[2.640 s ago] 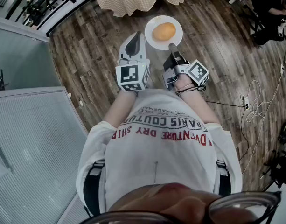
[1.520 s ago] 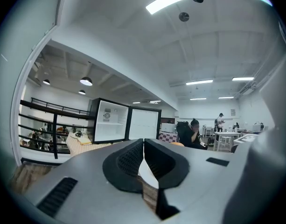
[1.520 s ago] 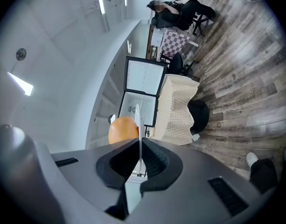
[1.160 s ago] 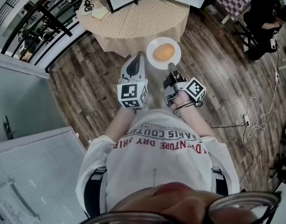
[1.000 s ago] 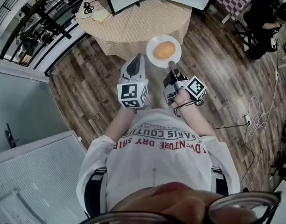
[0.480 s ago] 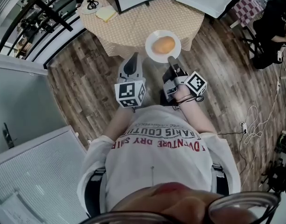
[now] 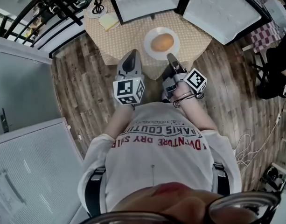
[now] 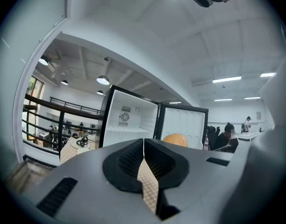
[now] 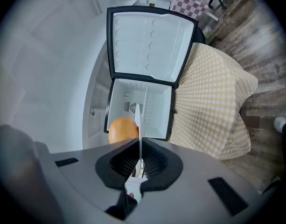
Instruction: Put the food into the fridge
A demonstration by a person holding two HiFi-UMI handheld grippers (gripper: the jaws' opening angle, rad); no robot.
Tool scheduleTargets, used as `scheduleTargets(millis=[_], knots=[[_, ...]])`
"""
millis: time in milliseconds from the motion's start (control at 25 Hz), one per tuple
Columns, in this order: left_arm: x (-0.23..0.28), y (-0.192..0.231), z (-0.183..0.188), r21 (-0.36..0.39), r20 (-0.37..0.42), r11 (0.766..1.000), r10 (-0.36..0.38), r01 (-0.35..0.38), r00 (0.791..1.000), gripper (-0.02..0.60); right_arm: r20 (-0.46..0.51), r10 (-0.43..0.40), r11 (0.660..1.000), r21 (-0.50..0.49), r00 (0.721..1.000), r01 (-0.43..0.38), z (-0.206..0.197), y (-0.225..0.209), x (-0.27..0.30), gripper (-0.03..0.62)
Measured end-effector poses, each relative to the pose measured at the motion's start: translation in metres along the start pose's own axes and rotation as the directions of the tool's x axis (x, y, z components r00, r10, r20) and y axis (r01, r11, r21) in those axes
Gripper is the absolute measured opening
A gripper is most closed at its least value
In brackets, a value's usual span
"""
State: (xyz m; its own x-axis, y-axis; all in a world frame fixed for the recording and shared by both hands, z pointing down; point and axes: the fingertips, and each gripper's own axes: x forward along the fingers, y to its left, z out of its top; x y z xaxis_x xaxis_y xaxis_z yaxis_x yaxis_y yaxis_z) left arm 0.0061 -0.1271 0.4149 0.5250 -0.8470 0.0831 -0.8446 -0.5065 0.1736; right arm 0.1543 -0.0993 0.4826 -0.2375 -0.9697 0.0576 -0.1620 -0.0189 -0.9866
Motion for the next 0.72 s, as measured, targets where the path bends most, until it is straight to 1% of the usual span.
scheduleTargets(millis=[200, 360, 520, 600, 720], knots=[[0.061, -0.025, 0.001, -0.013, 0.008, 0.998, 0.060, -0.060, 0.998, 0.028, -0.059, 0.012, 1.000, -0.009, 0.998, -0.013, 0.066, -0.006, 0.033, 0.034], [0.098, -0.035, -0.002, -0.009, 0.006, 0.995, 0.101, -0.101, 0.995, 0.028, -0.094, 0.007, 1.000, -0.008, 0.996, -0.008, 0.105, -0.014, 0.057, 0.034], [0.122, -0.034, -0.013, -0.002, -0.023, 0.990, 0.139, -0.139, 0.990, 0.028, -0.118, 0.010, 1.000, 0.019, 0.993, -0.008, 0.126, -0.025, 0.078, 0.034], [0.130, -0.031, -0.016, 0.000, -0.040, 0.988, 0.154, -0.154, 0.987, 0.028, -0.131, 0.006, 0.999, 0.041, 0.991, -0.001, 0.128, -0.030, 0.087, 0.034], [0.146, -0.021, -0.012, 0.009, -0.038, 0.986, 0.168, -0.168, 0.985, 0.028, -0.147, -0.008, 0.999, 0.052, 0.989, 0.015, 0.130, -0.034, 0.105, 0.034]])
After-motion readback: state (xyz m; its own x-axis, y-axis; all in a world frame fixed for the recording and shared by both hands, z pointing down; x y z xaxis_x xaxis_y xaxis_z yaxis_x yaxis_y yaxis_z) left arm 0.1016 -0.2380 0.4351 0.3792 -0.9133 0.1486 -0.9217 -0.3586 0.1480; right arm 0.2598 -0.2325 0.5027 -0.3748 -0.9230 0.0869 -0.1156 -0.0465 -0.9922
